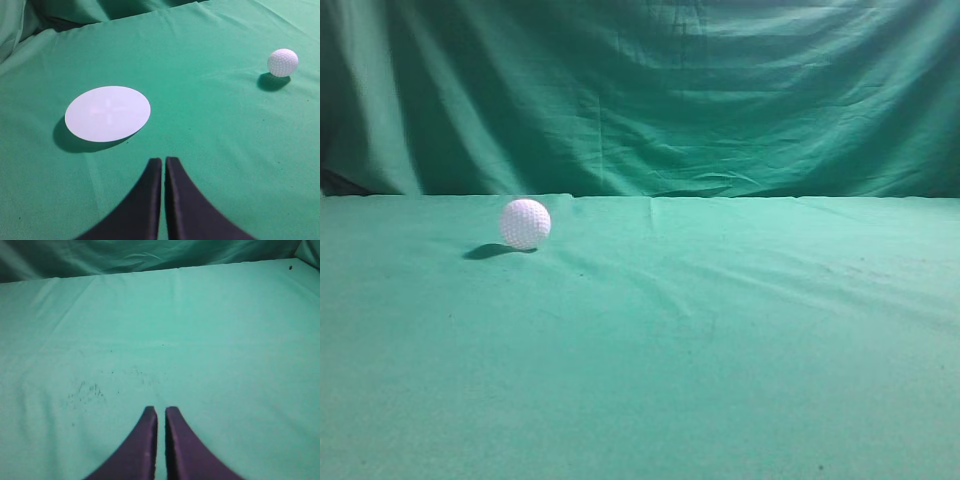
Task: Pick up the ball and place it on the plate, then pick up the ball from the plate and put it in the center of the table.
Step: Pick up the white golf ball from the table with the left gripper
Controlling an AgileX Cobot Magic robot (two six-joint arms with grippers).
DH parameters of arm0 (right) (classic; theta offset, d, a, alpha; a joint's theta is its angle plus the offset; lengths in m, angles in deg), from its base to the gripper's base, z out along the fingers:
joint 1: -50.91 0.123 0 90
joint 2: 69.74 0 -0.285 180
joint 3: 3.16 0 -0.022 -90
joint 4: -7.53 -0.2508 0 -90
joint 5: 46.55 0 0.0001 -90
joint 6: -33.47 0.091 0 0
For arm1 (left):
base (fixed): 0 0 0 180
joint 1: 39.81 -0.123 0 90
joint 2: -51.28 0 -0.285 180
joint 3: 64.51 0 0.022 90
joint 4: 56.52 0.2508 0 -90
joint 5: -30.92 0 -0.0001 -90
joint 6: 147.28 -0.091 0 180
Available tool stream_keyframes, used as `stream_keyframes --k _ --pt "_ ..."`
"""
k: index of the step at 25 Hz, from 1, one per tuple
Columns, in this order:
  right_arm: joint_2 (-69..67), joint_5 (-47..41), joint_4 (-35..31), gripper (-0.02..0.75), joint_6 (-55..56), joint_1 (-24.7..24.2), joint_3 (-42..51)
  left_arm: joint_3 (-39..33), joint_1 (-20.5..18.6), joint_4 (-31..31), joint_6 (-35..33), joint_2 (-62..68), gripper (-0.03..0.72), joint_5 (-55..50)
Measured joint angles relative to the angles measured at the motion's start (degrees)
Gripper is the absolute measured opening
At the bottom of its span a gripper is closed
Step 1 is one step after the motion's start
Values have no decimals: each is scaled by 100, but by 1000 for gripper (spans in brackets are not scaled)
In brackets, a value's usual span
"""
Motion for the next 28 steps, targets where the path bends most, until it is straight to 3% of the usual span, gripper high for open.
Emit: stream_keyframes --k 22,28 --pt "0 0 0 49 0 0 0 0 0 0 0 0 0 0" --pt "0 0 0 49 0 0 0 0 0 -1273 2 0 0 1051"
